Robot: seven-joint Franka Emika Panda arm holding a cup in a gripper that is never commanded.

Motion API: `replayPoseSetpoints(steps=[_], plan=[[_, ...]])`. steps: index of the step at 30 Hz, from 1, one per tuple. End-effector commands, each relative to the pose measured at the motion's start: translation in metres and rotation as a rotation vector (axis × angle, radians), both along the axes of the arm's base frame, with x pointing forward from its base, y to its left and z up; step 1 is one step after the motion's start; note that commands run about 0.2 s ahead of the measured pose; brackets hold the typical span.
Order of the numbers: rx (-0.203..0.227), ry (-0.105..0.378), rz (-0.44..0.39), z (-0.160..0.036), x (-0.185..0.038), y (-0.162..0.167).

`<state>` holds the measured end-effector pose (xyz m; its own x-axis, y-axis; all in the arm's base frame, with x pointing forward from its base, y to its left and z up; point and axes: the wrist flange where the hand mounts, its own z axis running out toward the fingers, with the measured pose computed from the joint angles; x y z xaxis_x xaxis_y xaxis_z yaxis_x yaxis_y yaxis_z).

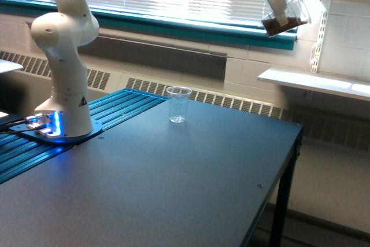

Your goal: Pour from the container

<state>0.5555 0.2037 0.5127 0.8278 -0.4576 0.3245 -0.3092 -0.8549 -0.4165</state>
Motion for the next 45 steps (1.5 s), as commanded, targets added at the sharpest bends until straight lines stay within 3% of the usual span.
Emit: replayPoseSetpoints(steps=[1, 21, 45], plan=[[0.001, -0.014, 0.021, 0.007, 0.000, 0.012], [-0.044, -0.030, 0.088, -0.005, -0.025, 0.004], [-0.085, -0.055, 0.143, -0.026, -0.103, -0.030]])
